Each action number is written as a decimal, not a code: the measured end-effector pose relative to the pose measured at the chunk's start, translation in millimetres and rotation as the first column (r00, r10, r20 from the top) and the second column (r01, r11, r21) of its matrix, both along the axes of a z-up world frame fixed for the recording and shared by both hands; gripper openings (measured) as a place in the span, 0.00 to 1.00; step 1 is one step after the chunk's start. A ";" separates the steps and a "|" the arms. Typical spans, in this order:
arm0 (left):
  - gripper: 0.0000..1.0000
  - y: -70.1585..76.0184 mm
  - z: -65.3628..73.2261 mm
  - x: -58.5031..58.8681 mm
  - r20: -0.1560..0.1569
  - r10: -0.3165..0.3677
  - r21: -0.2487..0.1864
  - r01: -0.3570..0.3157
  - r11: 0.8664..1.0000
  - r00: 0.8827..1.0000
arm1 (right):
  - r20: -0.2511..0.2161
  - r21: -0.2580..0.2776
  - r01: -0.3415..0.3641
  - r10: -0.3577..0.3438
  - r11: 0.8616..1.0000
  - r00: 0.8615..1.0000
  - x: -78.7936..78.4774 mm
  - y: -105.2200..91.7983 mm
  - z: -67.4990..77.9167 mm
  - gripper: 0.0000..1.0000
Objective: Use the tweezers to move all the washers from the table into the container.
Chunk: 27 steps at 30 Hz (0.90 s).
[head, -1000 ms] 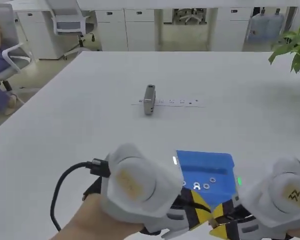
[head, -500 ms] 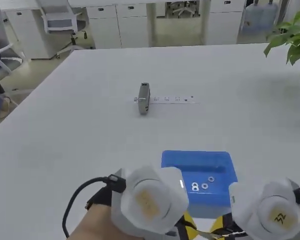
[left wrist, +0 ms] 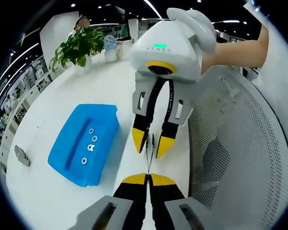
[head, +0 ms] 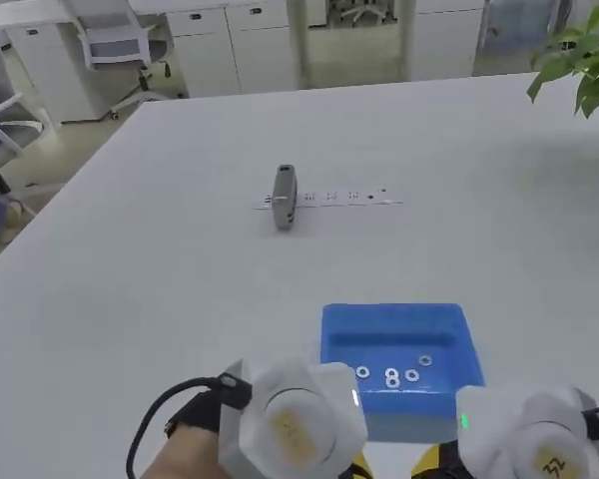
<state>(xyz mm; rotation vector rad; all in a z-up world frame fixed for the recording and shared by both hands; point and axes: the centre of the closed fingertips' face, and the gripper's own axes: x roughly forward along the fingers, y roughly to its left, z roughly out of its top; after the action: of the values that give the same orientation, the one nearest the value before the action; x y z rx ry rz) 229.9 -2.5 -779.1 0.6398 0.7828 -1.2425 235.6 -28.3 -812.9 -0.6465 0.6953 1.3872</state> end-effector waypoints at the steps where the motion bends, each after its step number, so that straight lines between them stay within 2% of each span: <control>1: 0.00 1.7 -2.3 0.1 0.005 -0.008 0.012 0.008 1.000 1.000 | -0.010 0.027 0.025 -0.025 0.999 1.000 -0.5 0.6 2.7 0.20; 2: 0.00 2.7 -3.6 0.4 0.005 -0.011 0.018 0.011 1.000 1.000 | -0.022 0.062 0.058 -0.057 0.996 0.998 -0.1 2.1 7.0 0.23; 3: 0.00 4.1 -5.3 0.7 0.003 -0.017 0.026 0.017 1.000 1.000 | -0.046 0.122 0.091 -0.086 0.988 0.995 -1.5 3.9 15.1 0.27; 5: 0.00 5.7 -8.4 2.8 -0.003 -0.020 0.031 0.020 0.999 1.000 | -0.076 0.181 0.148 -0.136 0.972 0.988 -3.1 -0.9 26.1 0.31; 7: 0.00 6.5 -10.6 3.0 -0.014 -0.023 0.036 0.024 0.999 1.000 | -0.065 0.194 0.198 -0.189 0.961 0.980 1.9 -9.9 30.2 0.33; 9: 0.00 7.8 -14.7 3.2 -0.029 -0.026 0.046 0.027 0.999 0.999 | -0.061 0.228 0.269 -0.262 0.936 0.963 9.2 -20.5 37.7 0.34; 11: 0.00 9.5 -19.1 3.3 -0.044 -0.030 0.064 0.033 0.997 0.999 | -0.086 0.280 0.357 -0.347 0.891 0.934 17.1 -29.6 49.1 0.36; 12: 0.00 10.3 -20.8 3.5 -0.046 -0.033 0.072 0.036 0.997 0.998 | -0.098 0.317 0.400 -0.390 0.860 0.915 21.5 -34.7 57.3 0.36; 14: 0.00 13.0 -25.6 4.3 -0.059 -0.032 0.094 0.038 0.995 0.998 | -0.126 0.362 0.463 -0.449 0.809 0.885 27.1 -42.5 68.2 0.35; 15: 0.00 14.3 -27.6 4.8 -0.063 -0.031 0.105 0.037 0.994 0.998 | -0.150 0.389 0.497 -0.479 0.776 0.865 29.1 -46.7 75.5 0.34; 19: 0.00 19.8 -36.5 6.8 -0.075 -0.024 0.153 0.035 0.988 0.997 | -0.198 0.446 0.565 -0.539 0.694 0.819 34.1 -59.4 91.0 0.34; 20: 0.00 21.4 -39.0 7.5 -0.071 -0.023 0.168 0.035 0.985 0.997 | -0.201 0.443 0.569 -0.542 0.692 0.816 34.1 -62.0 91.2 0.34; 25: 0.00 27.5 -47.6 6.0 -0.083 -0.031 0.230 0.049 0.972 0.996 | -0.168 0.416 0.571 -0.557 0.708 0.814 33.8 -67.7 86.6 0.34; 27: 0.00 27.8 -47.6 6.3 -0.080 -0.040 0.245 0.059 0.968 0.996 | -0.174 0.418 0.571 -0.555 0.706 0.814 33.4 -67.0 85.8 0.34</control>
<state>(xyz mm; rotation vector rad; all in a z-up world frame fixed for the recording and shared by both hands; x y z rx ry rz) 236.3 25.3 -826.7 0.8228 0.9998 -1.2298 269.0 -95.3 -727.1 -0.0103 0.5049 0.9241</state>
